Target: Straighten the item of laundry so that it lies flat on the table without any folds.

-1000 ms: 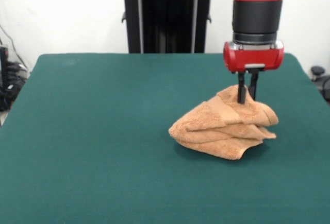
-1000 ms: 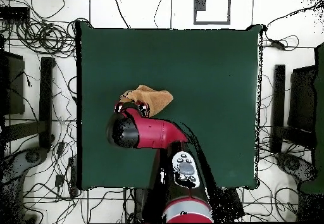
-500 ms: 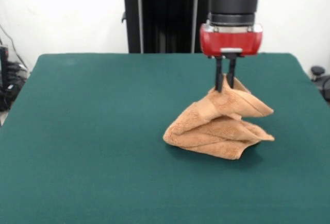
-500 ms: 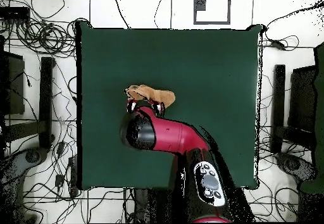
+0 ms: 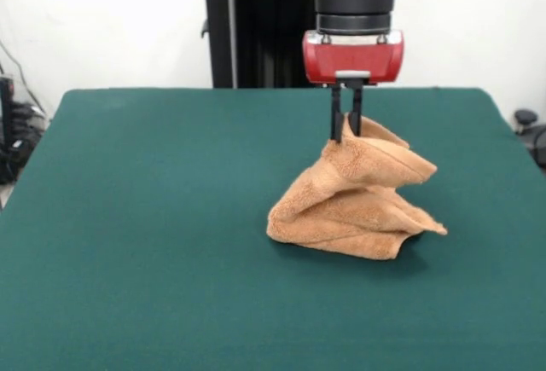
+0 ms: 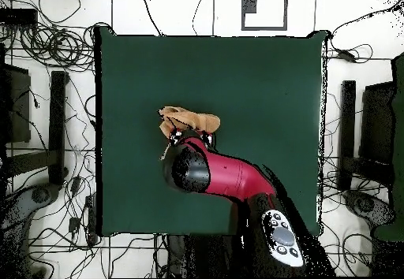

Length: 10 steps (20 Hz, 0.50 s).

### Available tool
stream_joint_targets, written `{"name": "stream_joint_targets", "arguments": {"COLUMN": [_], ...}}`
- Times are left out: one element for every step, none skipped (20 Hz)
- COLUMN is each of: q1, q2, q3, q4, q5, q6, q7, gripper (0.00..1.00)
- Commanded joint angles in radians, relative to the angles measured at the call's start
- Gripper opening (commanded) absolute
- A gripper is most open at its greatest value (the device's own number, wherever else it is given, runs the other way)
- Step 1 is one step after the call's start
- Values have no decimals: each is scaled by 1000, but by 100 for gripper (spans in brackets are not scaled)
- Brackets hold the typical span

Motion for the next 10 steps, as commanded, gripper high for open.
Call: {"name": "stream_joint_targets", "arguments": {"q1": [13,13,12,14,15,17,17,15,11,4], "q2": [14,13,12,10,8,5,2,-2,-6,-10], "q3": [118,119,119,117,115,111,108,108,107,108], "q4": [115,117,119,122,126,131,136,142,150,155], "q5": [-45,-44,-44,-42,-41,-38,-38,-38,-41,-44], "q6": [-3,-2,-3,-4,-8,-10,-13,-17,-24,-24], "q7": [135,135,134,136,139,145,147,148,148,145], "gripper": [0,0,0,0,0,0,0,0,0,0]}}
